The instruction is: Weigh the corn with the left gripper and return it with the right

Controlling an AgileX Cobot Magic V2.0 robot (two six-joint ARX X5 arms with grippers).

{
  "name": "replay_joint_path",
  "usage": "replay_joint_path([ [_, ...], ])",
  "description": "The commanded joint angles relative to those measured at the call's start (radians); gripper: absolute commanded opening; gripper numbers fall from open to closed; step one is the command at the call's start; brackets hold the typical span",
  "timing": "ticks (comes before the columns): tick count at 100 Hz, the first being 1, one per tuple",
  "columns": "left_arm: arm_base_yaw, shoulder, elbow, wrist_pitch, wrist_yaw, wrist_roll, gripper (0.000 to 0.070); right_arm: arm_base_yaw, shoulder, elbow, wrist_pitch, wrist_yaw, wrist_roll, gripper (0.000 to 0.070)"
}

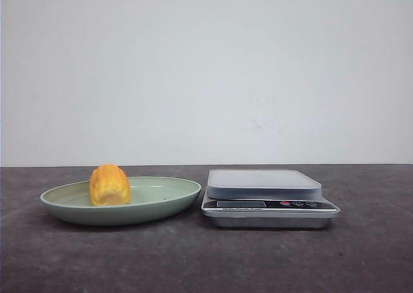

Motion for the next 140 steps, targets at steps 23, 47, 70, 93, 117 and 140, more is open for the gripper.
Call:
replay_joint_path([
  [23, 0.128, 0.003, -0.010, 0.021, -0.003, 0.003, 0.0006, 0.003, 0.003, 0.009, 0.012, 0.001, 0.003, 0.0006],
  [47, 0.392, -0.021, -0.136, 0.135, 0.046, -0.040, 0.0006, 0.003, 0.003, 0.009, 0.012, 0.000, 0.003, 0.0006],
  [70, 0.516, -0.095, -0.447, 0.687, 0.516, 0.151, 0.0006, 0.003, 0.003, 0.009, 0.012, 0.000, 0.003, 0.0006],
  [93, 0.561, -0.134, -0.770, 1.067, 0.634, 0.129, 0.0006, 0.003, 0.003, 0.009, 0.012, 0.000, 0.003, 0.0006],
  [117, 0.561, -0.163, -1.009, 1.206, 0.634, 0.130, 0.0006, 0.003, 0.003, 0.009, 0.012, 0.000, 0.003, 0.0006],
  [140, 0.561, -0.185, -1.105, 1.210, 0.632, 0.137, 0.0006, 0.003, 0.003, 0.009, 0.012, 0.000, 0.003, 0.0006],
])
